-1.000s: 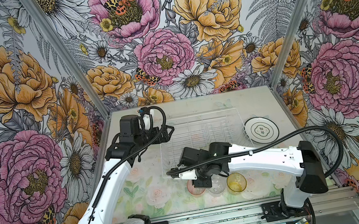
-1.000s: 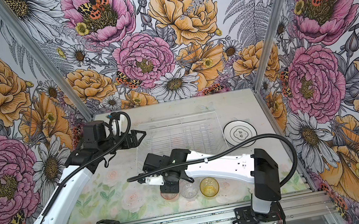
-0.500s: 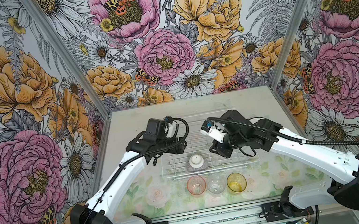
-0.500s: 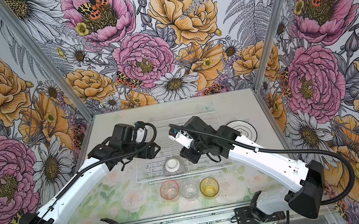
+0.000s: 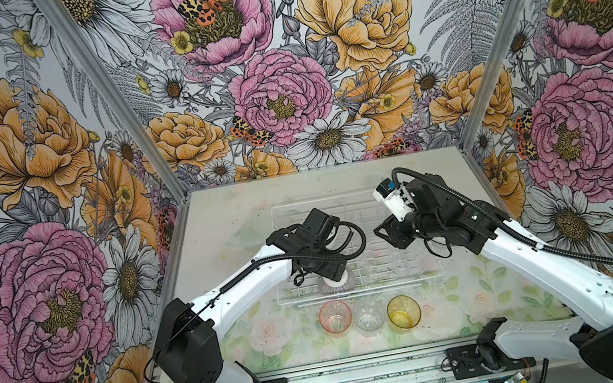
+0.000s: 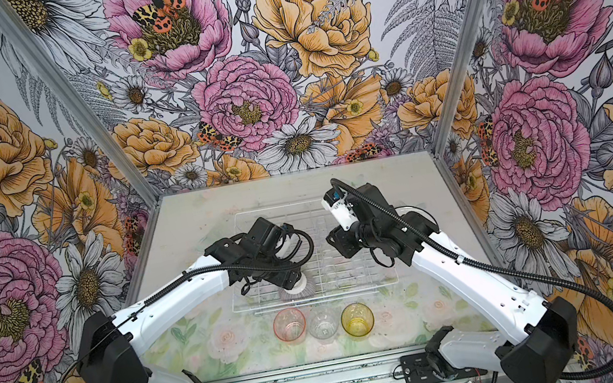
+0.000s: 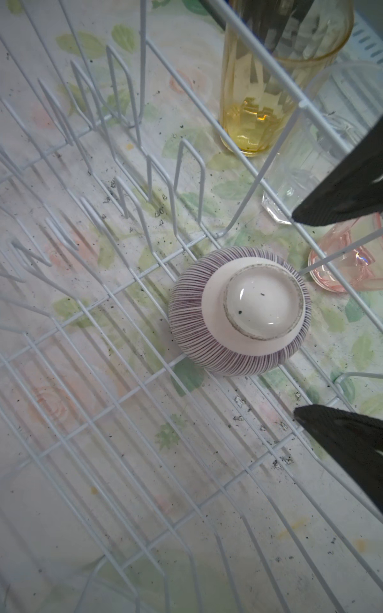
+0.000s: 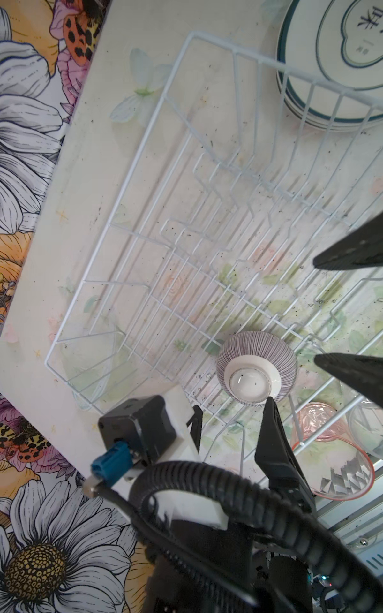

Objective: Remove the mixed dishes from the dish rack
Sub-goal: 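Lower the left gripper onto the purple-striped bowl while the right gripper rises over the rack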

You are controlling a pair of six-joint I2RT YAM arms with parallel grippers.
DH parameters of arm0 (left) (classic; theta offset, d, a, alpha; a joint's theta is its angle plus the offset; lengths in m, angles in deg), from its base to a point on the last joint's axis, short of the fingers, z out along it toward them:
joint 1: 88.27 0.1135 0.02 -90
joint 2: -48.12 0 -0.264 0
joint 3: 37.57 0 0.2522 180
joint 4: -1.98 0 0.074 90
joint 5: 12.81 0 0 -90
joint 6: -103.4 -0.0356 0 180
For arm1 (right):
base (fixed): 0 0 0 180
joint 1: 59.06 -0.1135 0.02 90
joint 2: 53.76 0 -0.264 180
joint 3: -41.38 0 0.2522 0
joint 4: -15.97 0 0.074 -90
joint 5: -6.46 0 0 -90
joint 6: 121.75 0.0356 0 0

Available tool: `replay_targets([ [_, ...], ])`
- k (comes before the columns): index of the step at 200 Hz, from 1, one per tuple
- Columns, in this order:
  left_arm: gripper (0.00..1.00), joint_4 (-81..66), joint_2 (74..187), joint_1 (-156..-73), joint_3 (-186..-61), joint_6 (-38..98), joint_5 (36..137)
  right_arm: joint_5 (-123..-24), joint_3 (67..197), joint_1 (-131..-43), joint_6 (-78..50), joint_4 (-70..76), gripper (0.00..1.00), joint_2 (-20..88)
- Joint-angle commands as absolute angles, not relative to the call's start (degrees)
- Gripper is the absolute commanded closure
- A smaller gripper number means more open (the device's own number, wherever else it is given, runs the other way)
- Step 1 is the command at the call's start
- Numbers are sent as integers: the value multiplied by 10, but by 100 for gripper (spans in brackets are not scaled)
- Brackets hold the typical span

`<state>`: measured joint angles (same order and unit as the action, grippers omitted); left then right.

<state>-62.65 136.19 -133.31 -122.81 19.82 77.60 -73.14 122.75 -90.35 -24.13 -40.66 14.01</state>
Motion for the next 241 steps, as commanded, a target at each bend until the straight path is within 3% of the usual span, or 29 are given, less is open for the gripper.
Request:
replay_targets([
  [1, 15, -632, 1374, -1343, -1241, 192, 767, -711, 1216, -886, -221, -370, 57, 115],
  [26, 22, -632, 1394, -1343, -1245, 189, 786, -701, 1201, -872, -215, -360, 56, 105],
  [241, 29, -661, 1464, -1348, -1279, 181, 782, -663, 1154, -829, -206, -325, 56, 91],
])
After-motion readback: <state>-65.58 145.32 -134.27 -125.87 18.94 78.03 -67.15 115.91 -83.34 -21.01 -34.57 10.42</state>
